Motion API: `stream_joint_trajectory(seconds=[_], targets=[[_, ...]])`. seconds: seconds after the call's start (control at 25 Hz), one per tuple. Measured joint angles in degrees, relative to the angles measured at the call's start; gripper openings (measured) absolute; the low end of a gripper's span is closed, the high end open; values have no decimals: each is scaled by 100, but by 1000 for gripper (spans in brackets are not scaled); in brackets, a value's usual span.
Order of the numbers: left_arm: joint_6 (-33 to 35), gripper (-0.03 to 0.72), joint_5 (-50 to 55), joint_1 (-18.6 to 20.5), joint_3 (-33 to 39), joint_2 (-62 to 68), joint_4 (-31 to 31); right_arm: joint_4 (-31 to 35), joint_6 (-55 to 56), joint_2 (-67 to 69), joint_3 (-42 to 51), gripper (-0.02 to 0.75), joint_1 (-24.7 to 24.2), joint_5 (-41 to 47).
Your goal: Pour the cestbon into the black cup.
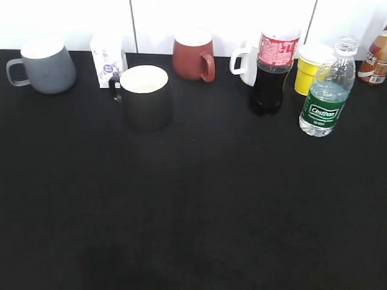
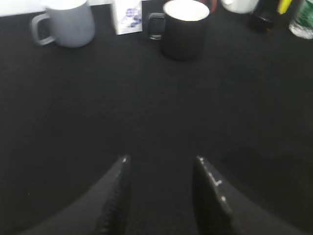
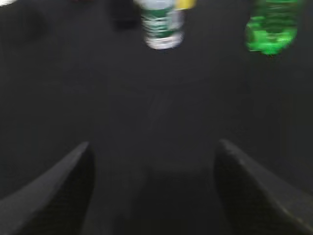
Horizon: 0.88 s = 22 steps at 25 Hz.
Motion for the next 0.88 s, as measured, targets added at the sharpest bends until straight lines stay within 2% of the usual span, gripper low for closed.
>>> stream_joint_trajectory(seconds=[0.52,0.6,0.68,0.8,0.88], targets=[[137,319,0,-2,4,0,-89,-77,26,-17,0,575,0,0],[142,319,0,292,4,0,-89,-77,26,-17,0,575,-103,0],[142,319,0,811,4,0,-89,-77,26,-17,0,575,-713,0],[142,319,0,1367,4,0,-89,-77,26,-17,0,575,-1888,0],[142,319,0,1672,4,0,-89,-77,26,-17,0,575,-2265,0]])
